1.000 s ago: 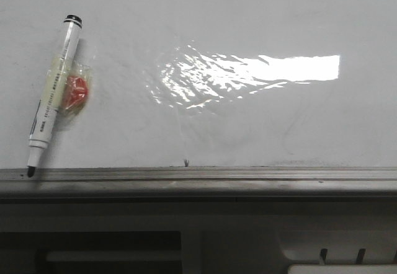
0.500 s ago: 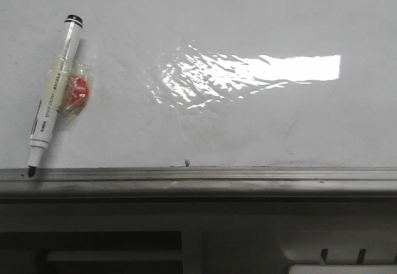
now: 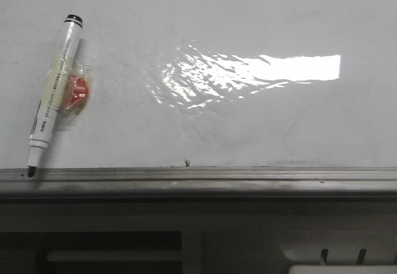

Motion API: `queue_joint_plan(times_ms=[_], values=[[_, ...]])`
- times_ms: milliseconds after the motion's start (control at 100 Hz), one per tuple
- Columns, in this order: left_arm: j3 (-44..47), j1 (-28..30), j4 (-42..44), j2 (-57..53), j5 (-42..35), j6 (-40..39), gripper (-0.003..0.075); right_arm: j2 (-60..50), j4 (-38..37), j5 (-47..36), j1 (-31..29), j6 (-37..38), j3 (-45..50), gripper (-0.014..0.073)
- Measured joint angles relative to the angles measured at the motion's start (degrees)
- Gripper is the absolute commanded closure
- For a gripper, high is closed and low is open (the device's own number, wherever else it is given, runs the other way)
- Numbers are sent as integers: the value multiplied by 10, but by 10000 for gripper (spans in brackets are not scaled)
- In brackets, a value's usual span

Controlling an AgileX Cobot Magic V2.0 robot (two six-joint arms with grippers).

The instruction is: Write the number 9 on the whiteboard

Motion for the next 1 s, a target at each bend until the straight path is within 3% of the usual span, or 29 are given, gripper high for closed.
queue_joint_plan(times_ms=[180, 350, 510, 630, 700, 860, 910, 1000], values=[[0, 0, -22, 0, -1, 0, 741, 0, 11, -23, 0, 0, 0, 664], [-51, 0, -29, 0, 52, 0, 741, 0, 43, 80, 0, 0, -35, 664], [-147, 0, -29, 30, 145, 0, 740, 0, 46, 116, 0, 0, -84, 663], [-168, 0, -30, 71, 167, 0, 723, 13, 47, 156, 0, 0, -113, 663], [-168, 0, -30, 91, 168, 0, 632, 21, 48, 169, 0, 0, -120, 663], [-168, 0, -41, 120, 153, 0, 257, 24, 48, 175, 0, 0, -120, 663], [-168, 0, -59, 130, 140, 0, 230, 24, 48, 175, 0, 0, -120, 663], [-168, 0, -97, 151, 115, 0, 276, 24, 48, 172, 0, 0, -120, 663]])
